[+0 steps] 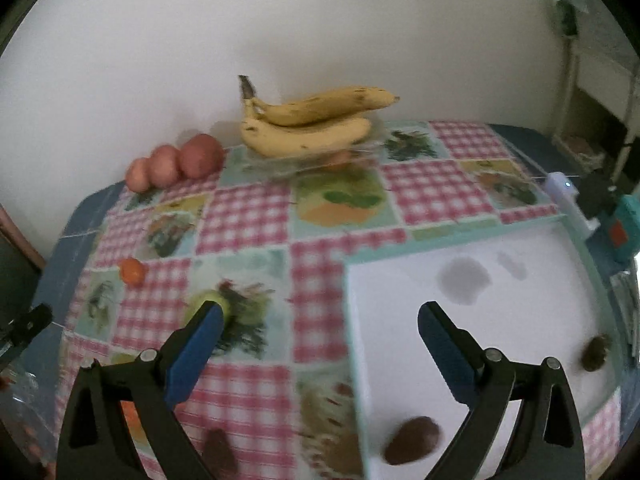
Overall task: Organize fruits
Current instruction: 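Move both open tools back over the remaining fruit, then grasp an orange with the left tool while the right tool grasps a pear-shaped avocado, then lift and carry the orange and avocado over the white tray with both tools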
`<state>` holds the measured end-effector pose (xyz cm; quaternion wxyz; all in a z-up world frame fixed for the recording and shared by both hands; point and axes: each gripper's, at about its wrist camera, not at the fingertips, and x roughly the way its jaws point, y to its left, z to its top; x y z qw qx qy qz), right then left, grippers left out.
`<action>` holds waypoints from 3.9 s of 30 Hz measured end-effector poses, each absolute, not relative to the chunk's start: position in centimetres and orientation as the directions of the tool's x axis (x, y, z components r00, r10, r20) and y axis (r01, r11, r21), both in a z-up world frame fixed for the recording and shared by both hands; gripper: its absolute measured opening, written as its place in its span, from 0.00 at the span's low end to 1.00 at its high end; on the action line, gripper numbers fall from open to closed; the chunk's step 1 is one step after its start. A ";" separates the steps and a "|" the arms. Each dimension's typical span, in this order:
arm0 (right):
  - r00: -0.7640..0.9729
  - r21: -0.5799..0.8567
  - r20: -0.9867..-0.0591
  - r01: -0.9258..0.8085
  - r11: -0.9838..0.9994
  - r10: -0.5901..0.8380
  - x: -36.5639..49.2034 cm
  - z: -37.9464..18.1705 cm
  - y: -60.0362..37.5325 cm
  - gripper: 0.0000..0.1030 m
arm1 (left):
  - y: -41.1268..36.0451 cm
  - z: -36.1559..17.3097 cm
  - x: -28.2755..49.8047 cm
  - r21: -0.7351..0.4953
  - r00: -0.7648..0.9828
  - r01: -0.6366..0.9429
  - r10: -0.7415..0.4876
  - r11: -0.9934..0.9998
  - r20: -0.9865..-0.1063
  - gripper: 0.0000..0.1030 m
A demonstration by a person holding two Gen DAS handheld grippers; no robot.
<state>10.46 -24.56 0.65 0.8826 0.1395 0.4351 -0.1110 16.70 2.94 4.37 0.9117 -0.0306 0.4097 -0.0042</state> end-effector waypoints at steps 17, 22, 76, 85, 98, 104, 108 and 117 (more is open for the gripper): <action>0.412 0.153 -0.908 0.162 0.975 0.074 6.2 -2.6 -18.0 0.95 | 4.1 -2.5 14.3 -0.112 0.388 -0.029 -0.092 0.993 -0.917 0.99; 0.356 0.119 -0.932 0.139 0.983 0.063 6.1 -4.0 -17.4 0.95 | 3.0 -3.6 14.3 -0.108 0.344 0.010 -0.105 0.994 -0.933 0.99; 0.306 0.017 -0.952 0.027 0.999 0.007 6.0 -8.3 -16.2 0.35 | 1.5 -8.5 13.0 -0.016 0.290 0.003 -0.016 1.000 -0.957 0.42; 0.307 0.027 -0.952 0.029 0.999 0.017 6.1 -8.3 -16.2 0.35 | 1.9 -8.4 13.7 -0.048 0.290 -0.021 -0.040 0.999 -0.956 0.37; 0.388 0.120 -0.919 0.115 0.986 0.067 7.2 -4.6 -19.0 0.35 | 4.9 -5.1 14.3 -0.106 0.406 -0.127 -0.046 0.986 -0.913 0.36; 0.467 0.108 -0.884 0.186 0.977 0.009 6.8 -2.0 -21.6 0.35 | 4.5 -2.1 13.6 -0.126 0.498 -0.114 -0.053 0.985 -0.866 0.36; 0.491 0.099 -0.870 0.270 0.958 -0.048 6.1 -0.8 -24.7 0.35 | 2.9 -1.0 13.1 -0.120 0.526 -0.056 -0.073 0.991 -0.848 0.36; 0.459 0.098 -0.873 0.498 0.862 -0.166 4.5 -0.7 -33.9 0.35 | -4.0 1.1 11.9 -0.105 0.550 0.152 -0.172 0.983 -0.817 0.36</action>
